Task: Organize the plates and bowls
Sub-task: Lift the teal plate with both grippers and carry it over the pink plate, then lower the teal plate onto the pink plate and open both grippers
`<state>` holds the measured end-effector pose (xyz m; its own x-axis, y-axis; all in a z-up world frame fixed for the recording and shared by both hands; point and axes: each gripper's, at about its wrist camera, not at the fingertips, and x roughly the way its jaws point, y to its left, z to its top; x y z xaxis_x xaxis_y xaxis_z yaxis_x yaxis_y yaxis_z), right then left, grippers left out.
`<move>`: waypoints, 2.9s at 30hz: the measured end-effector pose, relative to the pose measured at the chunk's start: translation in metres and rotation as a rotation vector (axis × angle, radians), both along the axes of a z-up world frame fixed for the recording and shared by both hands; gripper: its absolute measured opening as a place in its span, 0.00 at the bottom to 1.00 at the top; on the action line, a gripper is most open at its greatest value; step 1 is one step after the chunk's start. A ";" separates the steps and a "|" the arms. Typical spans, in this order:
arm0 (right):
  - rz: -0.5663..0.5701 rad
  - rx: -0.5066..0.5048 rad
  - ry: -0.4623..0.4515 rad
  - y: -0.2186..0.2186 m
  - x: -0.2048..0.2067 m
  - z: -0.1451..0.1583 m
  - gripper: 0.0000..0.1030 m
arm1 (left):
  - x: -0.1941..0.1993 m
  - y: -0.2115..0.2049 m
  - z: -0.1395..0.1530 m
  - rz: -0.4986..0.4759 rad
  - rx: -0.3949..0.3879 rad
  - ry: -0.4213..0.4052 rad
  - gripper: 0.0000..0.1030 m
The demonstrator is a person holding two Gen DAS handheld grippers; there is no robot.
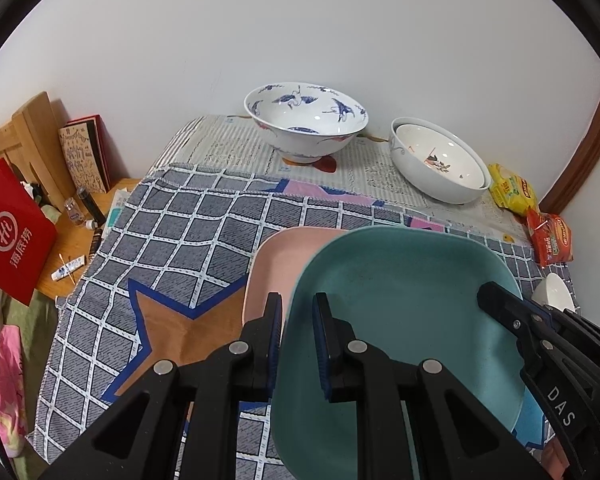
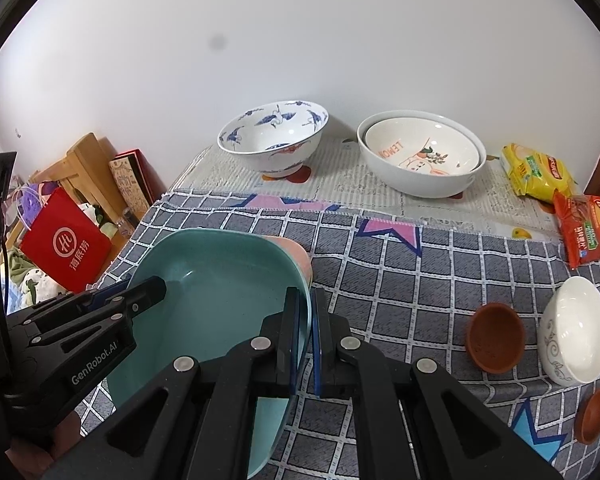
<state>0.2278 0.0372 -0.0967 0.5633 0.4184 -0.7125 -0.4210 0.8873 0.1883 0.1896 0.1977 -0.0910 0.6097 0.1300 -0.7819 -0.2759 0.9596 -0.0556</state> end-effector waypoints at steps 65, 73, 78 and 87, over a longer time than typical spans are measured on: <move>0.096 0.013 0.110 0.056 0.083 -0.077 0.11 | 0.062 0.041 -0.065 0.037 -0.002 0.101 0.23; 0.137 -0.010 0.111 0.056 0.080 -0.076 0.15 | 0.058 0.041 -0.062 0.024 -0.017 0.105 0.25; 0.157 -0.031 0.110 0.056 0.078 -0.074 0.17 | 0.056 0.038 -0.060 0.014 -0.017 0.100 0.26; 0.180 -0.044 0.098 0.056 0.072 -0.068 0.25 | 0.050 0.035 -0.055 0.003 -0.019 0.095 0.29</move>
